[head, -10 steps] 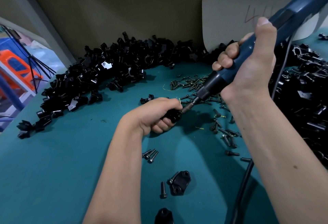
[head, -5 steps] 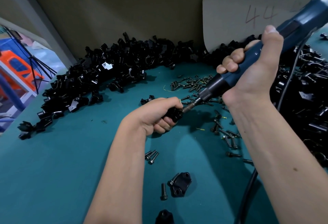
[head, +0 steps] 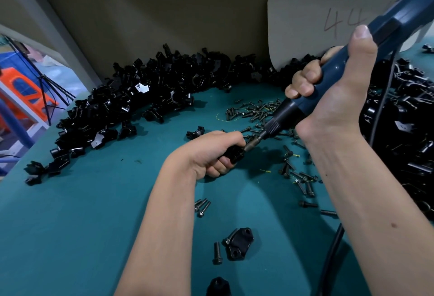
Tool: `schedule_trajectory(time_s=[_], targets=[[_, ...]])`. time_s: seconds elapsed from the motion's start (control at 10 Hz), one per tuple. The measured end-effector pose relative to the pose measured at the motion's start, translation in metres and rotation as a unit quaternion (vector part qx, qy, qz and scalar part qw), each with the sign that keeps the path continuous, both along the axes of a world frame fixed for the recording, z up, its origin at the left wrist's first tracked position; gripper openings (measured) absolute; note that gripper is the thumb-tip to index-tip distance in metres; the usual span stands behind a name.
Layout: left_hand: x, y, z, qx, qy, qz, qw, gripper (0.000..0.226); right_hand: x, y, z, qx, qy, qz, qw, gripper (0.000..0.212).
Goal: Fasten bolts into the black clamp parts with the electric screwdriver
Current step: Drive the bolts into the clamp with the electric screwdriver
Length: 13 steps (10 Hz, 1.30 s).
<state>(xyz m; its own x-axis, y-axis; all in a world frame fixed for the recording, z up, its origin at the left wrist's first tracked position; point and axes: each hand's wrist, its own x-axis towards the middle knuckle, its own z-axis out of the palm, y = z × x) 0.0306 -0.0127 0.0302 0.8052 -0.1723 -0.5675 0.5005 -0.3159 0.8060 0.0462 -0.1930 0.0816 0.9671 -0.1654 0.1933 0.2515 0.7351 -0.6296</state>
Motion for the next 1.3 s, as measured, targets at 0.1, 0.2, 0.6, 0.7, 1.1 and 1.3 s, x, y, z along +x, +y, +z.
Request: schedule_trajectory(time_s=[0.1, 0.2, 0.6, 0.7, 1.1, 1.3], targets=[[-0.0004, 0.0004, -0.0008, -0.003, -0.001, 0.001, 1.0, 0.029, -0.0008, 0.0007, 0.0014, -0.003, -0.006, 0.002, 1.0, 0.041], [-0.0002, 0.0017, -0.0013, -0.012, 0.002, 0.004, 1.0, 0.029, -0.0014, 0.0012, 0.0022, -0.005, -0.014, 0.007, 1.0, 0.041], [-0.0004, 0.0039, -0.0018, -0.032, -0.001, 0.006, 0.999, 0.03, -0.0011, 0.0037, 0.0033, -0.011, -0.039, 0.016, 0.999, 0.04], [-0.0005, 0.0041, -0.0015, -0.032, 0.0, 0.005, 0.999, 0.03, -0.0014, 0.0037, 0.0027, -0.01, -0.041, 0.017, 0.999, 0.04], [-0.0023, 0.0037, 0.0, -0.033, -0.007, 0.009, 0.999, 0.03, -0.0023, 0.0034, 0.0016, 0.001, -0.045, 0.024, 0.999, 0.039], [-0.0023, 0.004, 0.0, -0.034, -0.009, 0.011, 0.999, 0.03, -0.0029, 0.0039, 0.0015, 0.0, -0.045, 0.025, 0.999, 0.04]])
